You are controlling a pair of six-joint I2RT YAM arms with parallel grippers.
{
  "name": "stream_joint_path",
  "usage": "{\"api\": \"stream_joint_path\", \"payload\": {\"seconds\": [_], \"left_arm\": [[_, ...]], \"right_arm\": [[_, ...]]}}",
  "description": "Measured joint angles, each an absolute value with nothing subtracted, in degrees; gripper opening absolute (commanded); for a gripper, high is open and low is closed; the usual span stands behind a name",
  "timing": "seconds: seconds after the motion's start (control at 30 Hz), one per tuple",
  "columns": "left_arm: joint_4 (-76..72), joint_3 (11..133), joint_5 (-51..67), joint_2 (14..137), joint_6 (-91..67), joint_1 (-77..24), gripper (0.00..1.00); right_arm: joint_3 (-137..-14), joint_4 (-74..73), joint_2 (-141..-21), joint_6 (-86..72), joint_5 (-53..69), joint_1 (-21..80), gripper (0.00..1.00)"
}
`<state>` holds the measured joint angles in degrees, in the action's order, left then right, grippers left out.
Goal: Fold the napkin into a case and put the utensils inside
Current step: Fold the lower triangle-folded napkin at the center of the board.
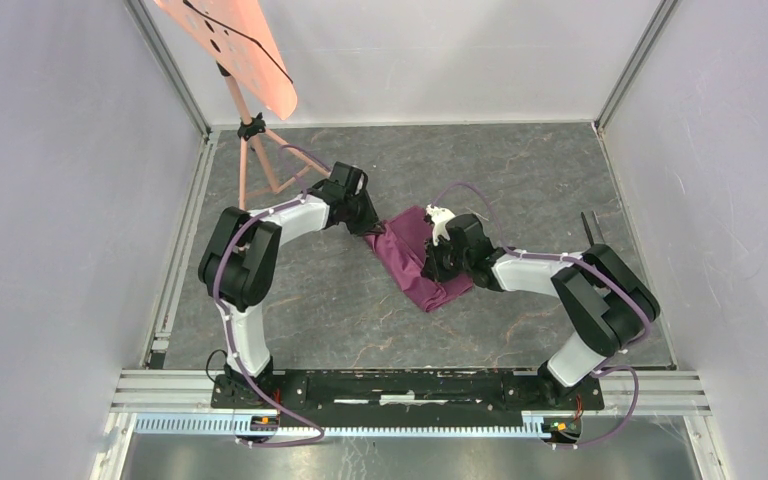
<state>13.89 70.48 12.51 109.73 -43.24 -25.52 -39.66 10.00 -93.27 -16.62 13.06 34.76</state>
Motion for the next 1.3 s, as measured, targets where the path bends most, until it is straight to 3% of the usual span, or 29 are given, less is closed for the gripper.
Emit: {"api": "stream_joint_path", "payload": {"seconds": [0.4,0.53,0.7,0.93,1.3], "left_arm": [[13.41,71.99,15.73,112.97,-41.78,-25.52,0.24],[13.67,72.03,16.82,112.97,-40.34,-25.52,0.27],[14.0,72.03,17.15,112.97,-39.53,-25.63,0.31],[15.03,72.03,18.46,112.68,-38.85,-25.63,0.41],[18.15,71.94,18.04,109.08,-37.5,-25.63,0.48]], "right_arm": [[-39.68,4.71,-89.43,-12.53,11.88,34.59,0.6],[-39.99,3.81,-88.49,-12.8,11.53,31.83,0.66],[-47.24,2.85,-92.66,-13.85,11.94,25.85,0.64],[-63.4,3.84,-105.62,-11.81,16.47,22.26,0.54],[-69.12,3.55,-115.26,-9.69,22.04,21.52,0.33]]}}
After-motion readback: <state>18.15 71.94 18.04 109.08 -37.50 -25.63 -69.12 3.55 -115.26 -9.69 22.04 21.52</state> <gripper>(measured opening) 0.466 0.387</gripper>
